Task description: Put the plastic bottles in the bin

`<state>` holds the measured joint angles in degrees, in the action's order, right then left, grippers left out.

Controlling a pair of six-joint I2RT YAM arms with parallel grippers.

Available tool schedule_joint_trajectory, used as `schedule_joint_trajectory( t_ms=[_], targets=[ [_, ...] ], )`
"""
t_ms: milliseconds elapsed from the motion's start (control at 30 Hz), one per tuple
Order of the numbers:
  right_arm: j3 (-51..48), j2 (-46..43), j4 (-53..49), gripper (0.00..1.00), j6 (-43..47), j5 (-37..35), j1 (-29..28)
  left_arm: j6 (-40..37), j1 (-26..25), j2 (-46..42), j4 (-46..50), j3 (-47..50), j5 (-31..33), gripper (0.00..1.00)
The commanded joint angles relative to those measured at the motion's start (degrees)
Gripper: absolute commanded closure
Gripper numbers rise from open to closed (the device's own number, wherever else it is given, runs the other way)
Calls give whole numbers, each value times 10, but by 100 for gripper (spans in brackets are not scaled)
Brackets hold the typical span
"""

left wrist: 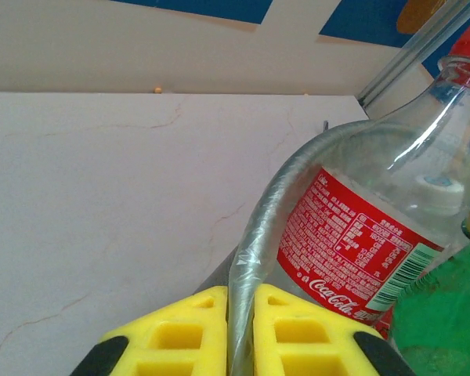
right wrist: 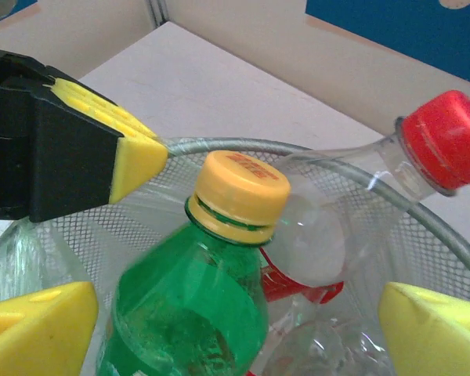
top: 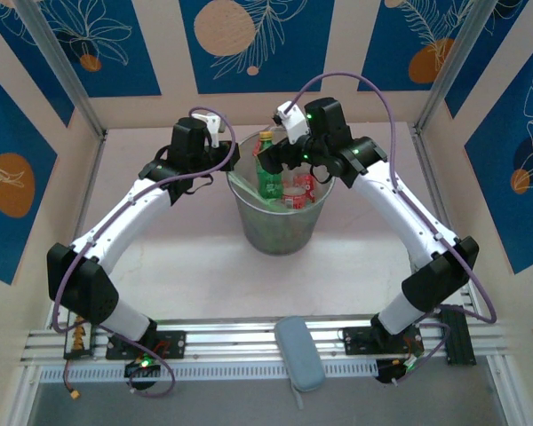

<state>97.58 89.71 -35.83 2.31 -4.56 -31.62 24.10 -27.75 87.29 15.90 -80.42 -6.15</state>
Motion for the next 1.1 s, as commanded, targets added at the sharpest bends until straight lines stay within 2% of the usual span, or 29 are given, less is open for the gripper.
schedule_joint_trajectory(
  t_ms=[0,100,167,267,500,633,667,767,867,967,1067],
  targets=[
    [16,-39,-12,9,-12,-18,2,1,-23,11,62,-3,-29,86],
    [27,-47,-22,13,-17,-28,4,1,-24,11,63,-3,-27,85],
    [29,-56,-26,14,-24,-31,9,2,-24,10,61,-3,-26,80],
    [17,-78,-27,14,-47,-24,35,1,-24,4,54,-3,-25,56],
    [-53,-140,-28,14,-103,-21,119,-18,-23,-14,58,-23,-16,33],
    [-140,-186,-16,8,-132,-30,178,-40,-23,-41,48,-32,-8,0],
    [-166,-196,-10,1,-137,-42,187,-45,-22,-52,43,-29,0,0],
    [-253,-231,26,1,-156,-50,226,-62,-21,-103,9,8,62,0],
    [-330,-253,63,1,-169,-65,259,-87,-10,-165,2,65,154,0],
    [-401,-265,108,1,-176,-70,291,-106,21,-224,26,129,242,0],
    [-465,-267,166,1,-182,-123,301,-105,65,-277,39,213,311,0]
  ],
)
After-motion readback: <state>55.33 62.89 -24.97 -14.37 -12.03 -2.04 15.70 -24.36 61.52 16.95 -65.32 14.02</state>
